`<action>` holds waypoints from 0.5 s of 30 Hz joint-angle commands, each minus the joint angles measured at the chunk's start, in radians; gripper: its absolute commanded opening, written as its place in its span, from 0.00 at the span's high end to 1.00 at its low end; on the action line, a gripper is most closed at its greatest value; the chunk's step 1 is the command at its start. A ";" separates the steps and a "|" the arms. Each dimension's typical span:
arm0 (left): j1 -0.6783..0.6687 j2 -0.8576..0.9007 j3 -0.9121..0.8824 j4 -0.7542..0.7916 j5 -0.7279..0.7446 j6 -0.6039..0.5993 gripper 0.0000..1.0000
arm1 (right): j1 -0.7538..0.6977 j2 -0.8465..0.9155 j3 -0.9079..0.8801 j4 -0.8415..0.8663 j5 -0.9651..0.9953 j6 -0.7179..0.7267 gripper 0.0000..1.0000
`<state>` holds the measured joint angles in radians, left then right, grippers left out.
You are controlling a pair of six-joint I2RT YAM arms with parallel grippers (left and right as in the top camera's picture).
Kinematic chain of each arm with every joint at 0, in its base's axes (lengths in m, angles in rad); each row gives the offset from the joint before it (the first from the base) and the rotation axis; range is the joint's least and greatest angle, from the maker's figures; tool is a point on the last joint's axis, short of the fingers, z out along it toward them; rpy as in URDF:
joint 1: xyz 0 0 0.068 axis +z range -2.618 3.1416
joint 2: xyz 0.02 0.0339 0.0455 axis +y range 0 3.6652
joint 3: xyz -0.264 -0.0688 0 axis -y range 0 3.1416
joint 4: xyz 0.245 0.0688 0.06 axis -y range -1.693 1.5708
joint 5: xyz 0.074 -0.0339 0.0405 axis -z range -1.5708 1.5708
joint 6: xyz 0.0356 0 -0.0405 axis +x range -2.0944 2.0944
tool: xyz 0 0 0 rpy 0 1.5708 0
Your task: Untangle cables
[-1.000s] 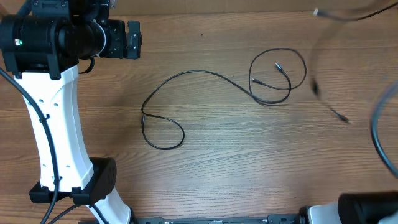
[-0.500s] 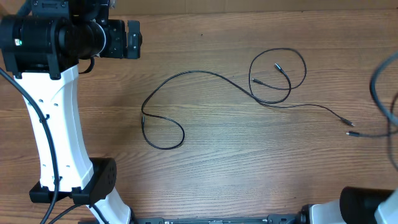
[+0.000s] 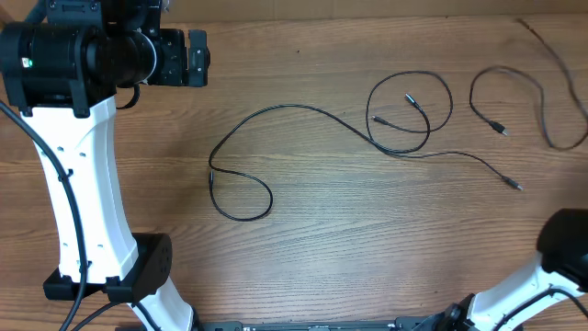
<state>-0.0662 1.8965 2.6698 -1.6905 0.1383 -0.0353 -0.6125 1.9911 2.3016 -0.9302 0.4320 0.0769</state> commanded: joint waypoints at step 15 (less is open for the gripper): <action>-0.008 -0.002 -0.005 0.001 0.043 -0.085 0.00 | -0.176 0.189 0.008 -0.125 -0.644 0.004 0.50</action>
<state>-0.0662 1.8965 2.6698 -1.6905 0.1646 -0.0963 -0.8242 2.1498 2.3016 -1.0302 -0.0891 0.0811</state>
